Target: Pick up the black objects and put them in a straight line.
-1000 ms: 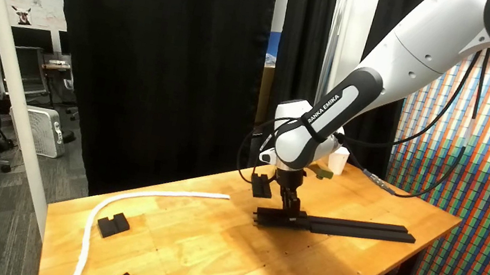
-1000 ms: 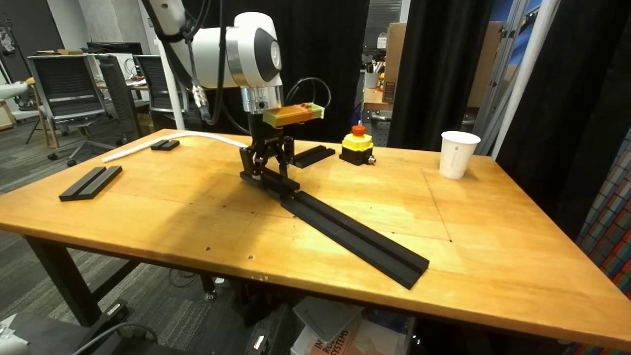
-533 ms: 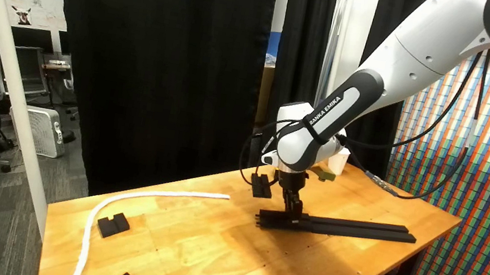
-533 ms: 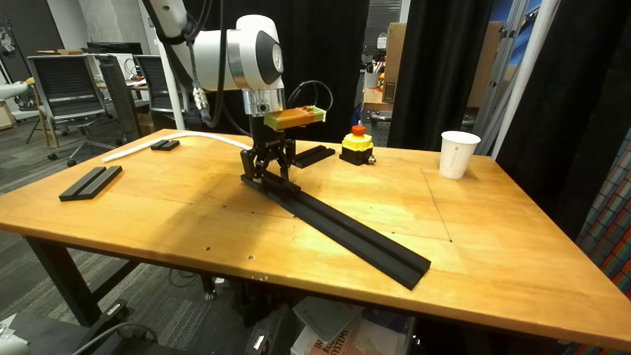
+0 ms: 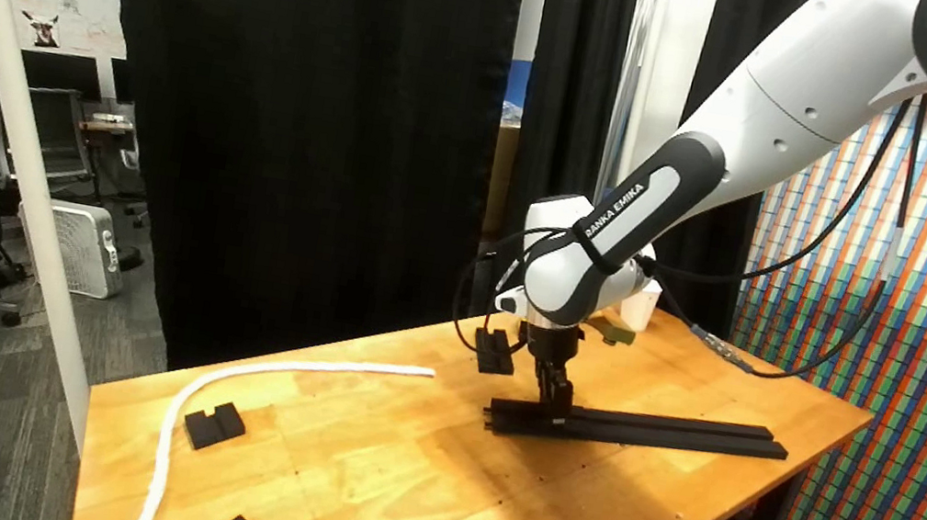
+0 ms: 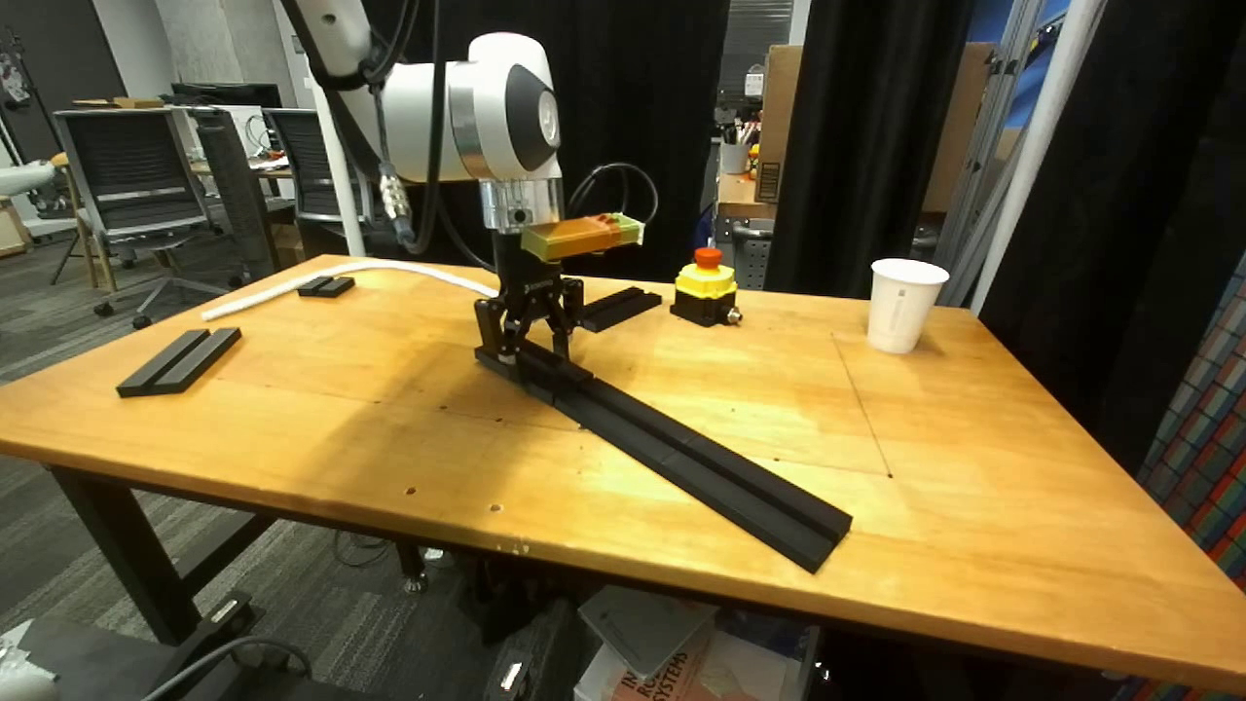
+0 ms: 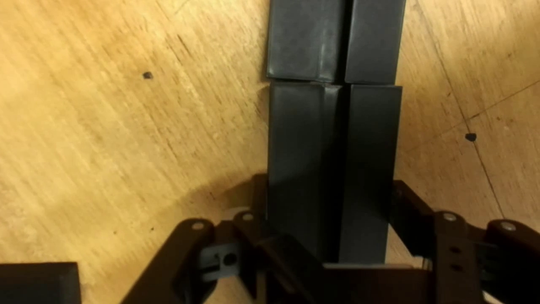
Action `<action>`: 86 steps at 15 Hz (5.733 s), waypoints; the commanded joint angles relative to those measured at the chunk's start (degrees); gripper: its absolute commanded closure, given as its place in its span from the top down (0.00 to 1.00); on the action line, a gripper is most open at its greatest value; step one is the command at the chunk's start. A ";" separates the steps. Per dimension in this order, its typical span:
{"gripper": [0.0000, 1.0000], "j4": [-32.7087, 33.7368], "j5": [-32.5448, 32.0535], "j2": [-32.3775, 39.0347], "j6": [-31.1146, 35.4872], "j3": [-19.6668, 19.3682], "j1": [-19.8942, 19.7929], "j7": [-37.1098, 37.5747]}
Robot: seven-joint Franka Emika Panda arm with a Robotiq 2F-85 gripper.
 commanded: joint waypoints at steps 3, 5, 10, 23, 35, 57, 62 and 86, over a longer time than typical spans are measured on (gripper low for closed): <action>0.46 0.66 2.78 0.27 -0.49 0.93 -1.66 -3.34; 0.46 1.03 3.40 0.45 -0.85 0.87 -1.96 -4.00; 0.46 2.06 6.03 0.83 -1.90 0.82 -3.13 -5.67; 0.46 4.65 5.82 2.82 -3.96 0.75 -3.41 -9.98; 0.46 4.71 7.15 2.89 -3.41 0.41 -3.55 -7.88; 1.00 3.65 7.01 2.11 -3.51 -0.70 -4.32 -3.36; 1.00 4.11 6.84 1.91 -4.56 -0.77 -4.24 -2.93; 1.00 11.75 9.21 -0.71 -16.65 2.25 0.75 9.62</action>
